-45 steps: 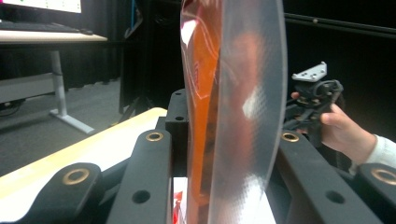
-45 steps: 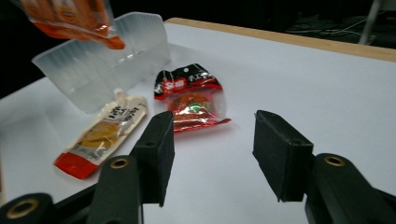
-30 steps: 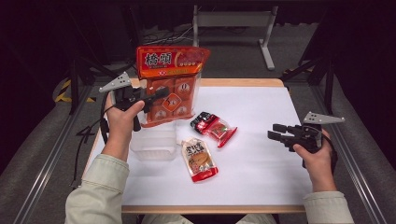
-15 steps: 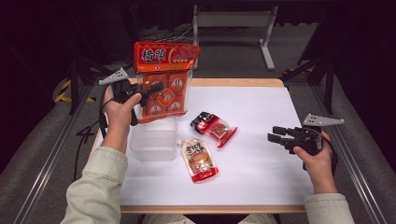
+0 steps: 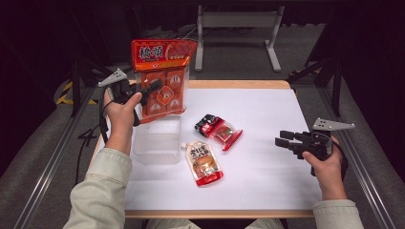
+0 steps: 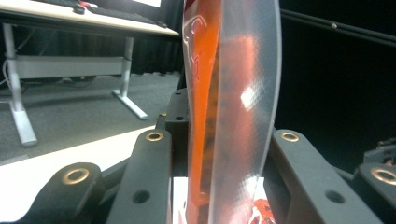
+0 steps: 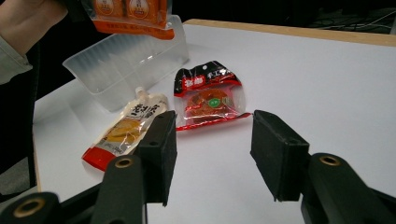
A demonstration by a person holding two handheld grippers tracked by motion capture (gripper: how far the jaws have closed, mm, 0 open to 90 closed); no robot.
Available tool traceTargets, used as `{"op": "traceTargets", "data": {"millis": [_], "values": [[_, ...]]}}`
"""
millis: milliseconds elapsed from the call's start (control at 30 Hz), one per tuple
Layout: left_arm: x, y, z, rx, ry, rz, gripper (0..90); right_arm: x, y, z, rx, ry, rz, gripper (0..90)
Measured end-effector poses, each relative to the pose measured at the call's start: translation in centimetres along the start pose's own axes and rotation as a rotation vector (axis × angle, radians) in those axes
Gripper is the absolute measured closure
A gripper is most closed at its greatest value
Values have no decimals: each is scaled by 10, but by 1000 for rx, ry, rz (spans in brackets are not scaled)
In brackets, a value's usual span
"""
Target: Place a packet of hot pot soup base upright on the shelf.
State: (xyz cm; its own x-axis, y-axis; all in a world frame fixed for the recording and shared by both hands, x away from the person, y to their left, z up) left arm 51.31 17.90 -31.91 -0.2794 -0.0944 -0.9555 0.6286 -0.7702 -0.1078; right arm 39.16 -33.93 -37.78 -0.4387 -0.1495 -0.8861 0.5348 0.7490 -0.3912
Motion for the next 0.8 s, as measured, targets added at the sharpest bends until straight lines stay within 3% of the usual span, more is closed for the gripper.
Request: {"op": "traceTargets", "data": {"millis": [200, 367, 800], "values": [[3, -2, -5, -57, 10, -12, 708, -1, 4, -2, -14, -7, -6, 509], [7, 2, -10, -86, -10, -8, 708, -2, 7, -4, -25, -12, -9, 508], [19, 12, -17, -108, -22, -27, 707, 0, 6, -7, -50, -24, -20, 506]]}}
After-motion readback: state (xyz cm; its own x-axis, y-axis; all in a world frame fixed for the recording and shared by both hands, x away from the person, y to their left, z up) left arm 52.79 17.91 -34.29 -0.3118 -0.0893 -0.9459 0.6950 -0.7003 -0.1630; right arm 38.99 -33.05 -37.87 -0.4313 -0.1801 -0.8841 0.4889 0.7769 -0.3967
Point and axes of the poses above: each handheld gripper's, and its own axes: y roughly forward along the jaws, x roughly out of its underside, z roughly to its right, the point moved 3 cm from there along y, roughly forward along the jaws
